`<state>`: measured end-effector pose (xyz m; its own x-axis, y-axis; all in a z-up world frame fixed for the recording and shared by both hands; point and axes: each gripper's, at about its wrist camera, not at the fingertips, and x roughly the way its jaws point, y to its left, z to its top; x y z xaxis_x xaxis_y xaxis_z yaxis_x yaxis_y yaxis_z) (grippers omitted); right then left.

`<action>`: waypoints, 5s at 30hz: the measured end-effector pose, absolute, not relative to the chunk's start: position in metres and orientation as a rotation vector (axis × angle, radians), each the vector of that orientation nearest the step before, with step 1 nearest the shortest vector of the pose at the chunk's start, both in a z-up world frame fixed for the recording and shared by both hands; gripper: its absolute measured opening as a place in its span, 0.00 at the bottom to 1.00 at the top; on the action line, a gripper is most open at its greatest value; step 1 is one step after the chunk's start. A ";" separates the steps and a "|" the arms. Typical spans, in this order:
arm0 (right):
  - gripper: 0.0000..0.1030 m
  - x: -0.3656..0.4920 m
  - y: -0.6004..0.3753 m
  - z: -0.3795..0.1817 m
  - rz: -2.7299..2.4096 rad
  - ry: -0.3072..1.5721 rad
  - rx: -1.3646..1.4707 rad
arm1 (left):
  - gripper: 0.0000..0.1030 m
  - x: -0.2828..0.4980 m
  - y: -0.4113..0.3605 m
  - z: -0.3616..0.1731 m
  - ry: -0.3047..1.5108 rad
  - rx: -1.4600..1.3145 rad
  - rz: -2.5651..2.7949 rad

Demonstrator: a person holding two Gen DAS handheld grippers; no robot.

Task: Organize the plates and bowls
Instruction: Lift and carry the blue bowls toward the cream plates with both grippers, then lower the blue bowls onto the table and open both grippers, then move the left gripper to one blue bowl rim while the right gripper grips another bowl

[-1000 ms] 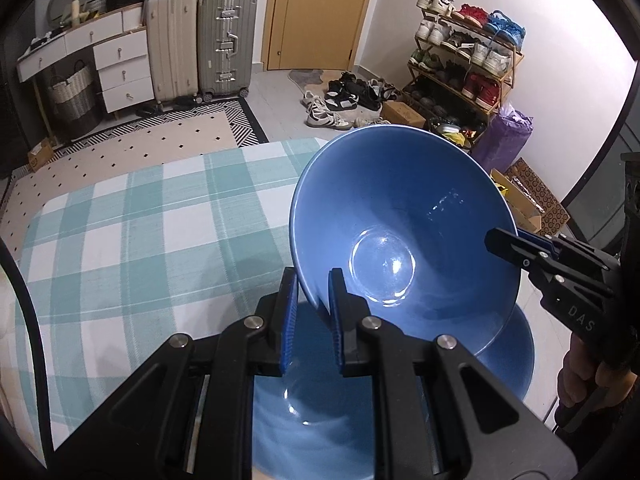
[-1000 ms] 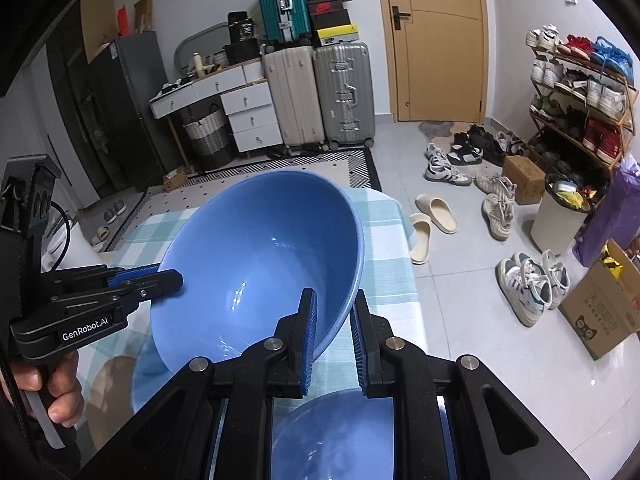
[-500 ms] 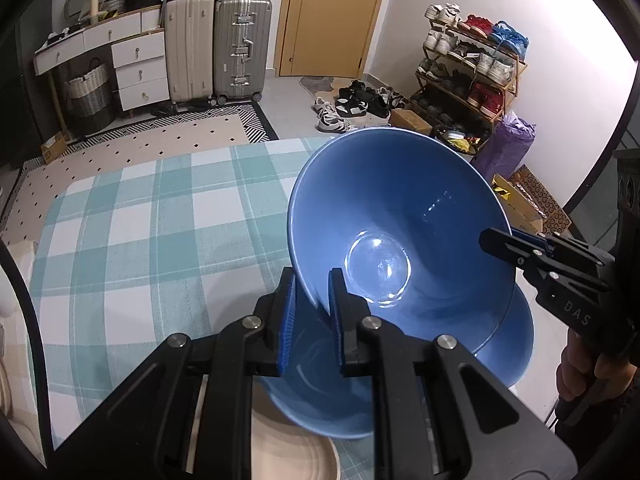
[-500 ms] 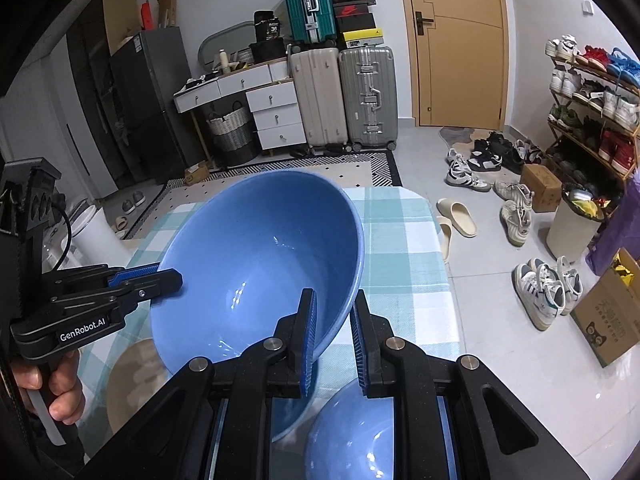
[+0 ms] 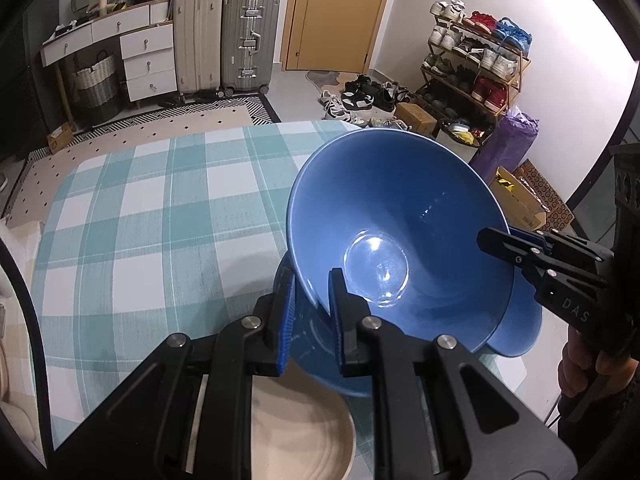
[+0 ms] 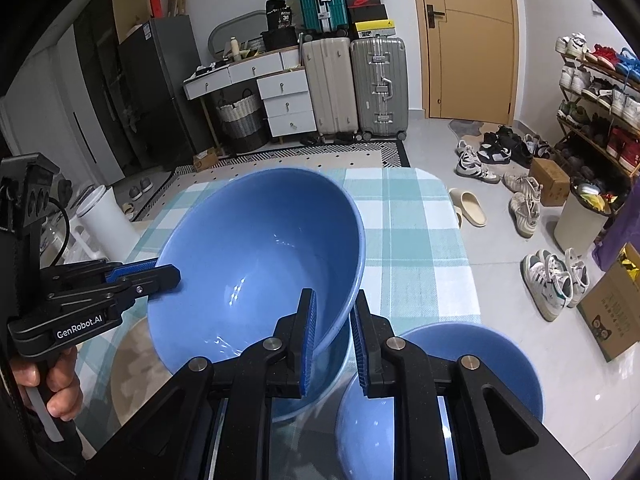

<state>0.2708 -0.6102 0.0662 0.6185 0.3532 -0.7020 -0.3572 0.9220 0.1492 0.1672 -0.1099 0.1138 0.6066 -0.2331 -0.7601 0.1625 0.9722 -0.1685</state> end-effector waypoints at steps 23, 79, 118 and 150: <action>0.17 0.258 -0.590 0.031 0.409 0.854 -0.058 | 0.12 0.156 -0.099 0.075 0.917 -0.076 -0.190; 0.19 0.259 -0.576 -0.009 0.321 0.857 -0.179 | 0.16 0.173 -0.125 0.033 0.939 0.055 -0.140; 0.99 0.205 -0.710 0.039 0.113 0.699 0.120 | 0.99 0.125 -0.157 0.075 0.863 -0.100 -0.266; 0.99 0.183 -0.803 0.026 0.081 0.747 0.239 | 0.82 0.083 -0.270 0.052 0.976 -0.121 -0.465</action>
<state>0.1830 -0.8031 0.0264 0.7318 0.1572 -0.6631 0.0123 0.9698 0.2435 0.0830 -0.2700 0.0519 0.4708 -0.4323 -0.7691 0.3254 0.8953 -0.3041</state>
